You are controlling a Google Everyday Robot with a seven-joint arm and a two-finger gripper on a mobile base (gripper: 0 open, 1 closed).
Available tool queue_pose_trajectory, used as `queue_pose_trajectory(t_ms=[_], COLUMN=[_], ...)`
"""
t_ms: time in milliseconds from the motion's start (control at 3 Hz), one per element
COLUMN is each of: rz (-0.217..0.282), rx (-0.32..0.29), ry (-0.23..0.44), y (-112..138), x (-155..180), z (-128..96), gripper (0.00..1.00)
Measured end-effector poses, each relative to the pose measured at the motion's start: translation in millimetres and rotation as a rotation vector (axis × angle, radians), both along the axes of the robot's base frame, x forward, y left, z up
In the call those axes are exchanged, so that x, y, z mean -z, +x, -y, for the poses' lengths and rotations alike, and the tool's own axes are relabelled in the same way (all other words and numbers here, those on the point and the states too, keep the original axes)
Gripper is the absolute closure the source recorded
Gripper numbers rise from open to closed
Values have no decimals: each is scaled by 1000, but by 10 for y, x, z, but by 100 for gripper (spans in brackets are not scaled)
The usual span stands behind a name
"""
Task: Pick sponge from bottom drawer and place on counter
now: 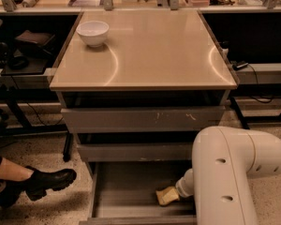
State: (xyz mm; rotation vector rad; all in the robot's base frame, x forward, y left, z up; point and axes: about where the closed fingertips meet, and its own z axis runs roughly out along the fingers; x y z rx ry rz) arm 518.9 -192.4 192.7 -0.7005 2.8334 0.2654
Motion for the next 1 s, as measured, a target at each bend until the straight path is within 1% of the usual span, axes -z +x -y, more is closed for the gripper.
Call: queue_pose_trajectory(t_ms=[333, 667, 1000], rz=[-10, 33, 45], rx=[-20, -44, -48], ry=[69, 150, 154], y=[0, 195, 259], x=[273, 386, 368], z=[-124, -355, -388], gripper=[0, 0, 0])
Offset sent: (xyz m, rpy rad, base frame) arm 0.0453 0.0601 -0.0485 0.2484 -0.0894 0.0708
